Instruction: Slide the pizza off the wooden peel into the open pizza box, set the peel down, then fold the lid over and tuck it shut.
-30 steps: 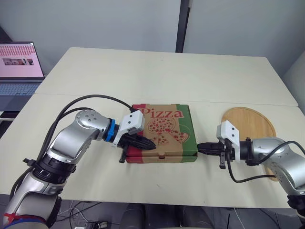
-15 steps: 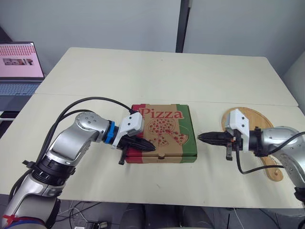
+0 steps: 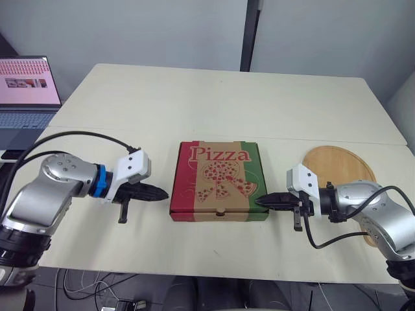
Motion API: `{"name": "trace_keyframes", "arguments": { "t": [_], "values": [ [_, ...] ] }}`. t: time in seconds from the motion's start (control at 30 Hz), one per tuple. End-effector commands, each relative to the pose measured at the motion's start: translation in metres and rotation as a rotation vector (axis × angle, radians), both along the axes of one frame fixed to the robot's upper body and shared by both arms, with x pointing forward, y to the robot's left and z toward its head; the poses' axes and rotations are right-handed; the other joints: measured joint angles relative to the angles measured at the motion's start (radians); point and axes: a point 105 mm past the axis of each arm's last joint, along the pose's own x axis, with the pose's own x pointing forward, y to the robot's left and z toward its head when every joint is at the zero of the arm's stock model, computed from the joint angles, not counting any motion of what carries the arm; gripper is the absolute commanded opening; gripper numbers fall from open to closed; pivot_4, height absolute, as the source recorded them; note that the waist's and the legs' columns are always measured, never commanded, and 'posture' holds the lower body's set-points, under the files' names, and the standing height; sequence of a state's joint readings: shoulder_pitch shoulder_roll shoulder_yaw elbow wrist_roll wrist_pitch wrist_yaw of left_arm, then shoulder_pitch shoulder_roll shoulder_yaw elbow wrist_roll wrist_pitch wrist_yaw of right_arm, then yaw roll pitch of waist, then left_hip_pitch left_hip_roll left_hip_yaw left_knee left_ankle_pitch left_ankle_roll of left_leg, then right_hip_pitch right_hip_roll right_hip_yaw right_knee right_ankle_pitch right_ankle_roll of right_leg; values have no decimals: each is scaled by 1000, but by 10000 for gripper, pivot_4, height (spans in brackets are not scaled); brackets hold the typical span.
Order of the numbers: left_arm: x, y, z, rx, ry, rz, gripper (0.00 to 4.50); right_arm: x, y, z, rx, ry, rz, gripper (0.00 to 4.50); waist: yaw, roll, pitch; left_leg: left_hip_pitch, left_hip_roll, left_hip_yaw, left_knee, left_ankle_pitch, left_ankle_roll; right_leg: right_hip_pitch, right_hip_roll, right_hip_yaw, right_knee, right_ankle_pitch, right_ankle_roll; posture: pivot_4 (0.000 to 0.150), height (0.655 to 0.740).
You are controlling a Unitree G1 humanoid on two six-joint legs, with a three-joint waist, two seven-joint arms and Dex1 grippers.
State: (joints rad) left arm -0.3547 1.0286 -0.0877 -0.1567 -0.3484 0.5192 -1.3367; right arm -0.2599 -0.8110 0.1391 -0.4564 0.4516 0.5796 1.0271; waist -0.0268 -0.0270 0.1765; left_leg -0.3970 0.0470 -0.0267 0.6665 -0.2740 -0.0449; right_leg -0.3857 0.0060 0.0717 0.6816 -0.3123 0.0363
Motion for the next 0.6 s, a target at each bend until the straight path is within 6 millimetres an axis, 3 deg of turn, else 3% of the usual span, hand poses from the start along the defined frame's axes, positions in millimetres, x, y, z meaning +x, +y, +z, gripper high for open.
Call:
{"name": "trace_keyframes", "arguments": {
  "t": [0.03, 0.17, 0.37, 0.47, 0.6],
  "values": [
    [-3, -13, -3, 9, -33, -43, 0, -1, 1, 9, 6, -41, 21, 399, 2, 0, 0, 0, 0, 0, 0, 0, 0, 0, 0, 0, 0, 0, 0, 1500, 7400],
    [-1, -13, -7, 17, -40, -36, 0, -1, 0, 10, 3, -42, 20, 399, 0, 0, 0, 0, 0, 0, 0, 0, 0, 0, 0, 0, 0, 0, 0, 1500, 7400],
    [12, 2, 14, -14, -101, 55, 0, -2, -1, 6, -5, -37, 17, 399, 0, 0, 0, 0, 0, 0, 0, 0, 0, 0, 0, 0, 0, 0, 0, 1500, 7400],
    [14, -4, 28, -78, -120, 71, 0, -2, 0, 3, -6, -34, 20, 399, 0, 0, 0, 0, 0, 0, 0, 0, 0, 0, 0, 0, 0, 0, 0, 1500, 7400],
    [8, -7, 25, -65, -120, 55, 0, -3, 2, 3, -5, -33, 25, 399, -2, 0, 0, 0, 0, 0, 0, 0, 0, 0, 0, 0, 0, 0, 0, 1500, 7400]
  ]
}}
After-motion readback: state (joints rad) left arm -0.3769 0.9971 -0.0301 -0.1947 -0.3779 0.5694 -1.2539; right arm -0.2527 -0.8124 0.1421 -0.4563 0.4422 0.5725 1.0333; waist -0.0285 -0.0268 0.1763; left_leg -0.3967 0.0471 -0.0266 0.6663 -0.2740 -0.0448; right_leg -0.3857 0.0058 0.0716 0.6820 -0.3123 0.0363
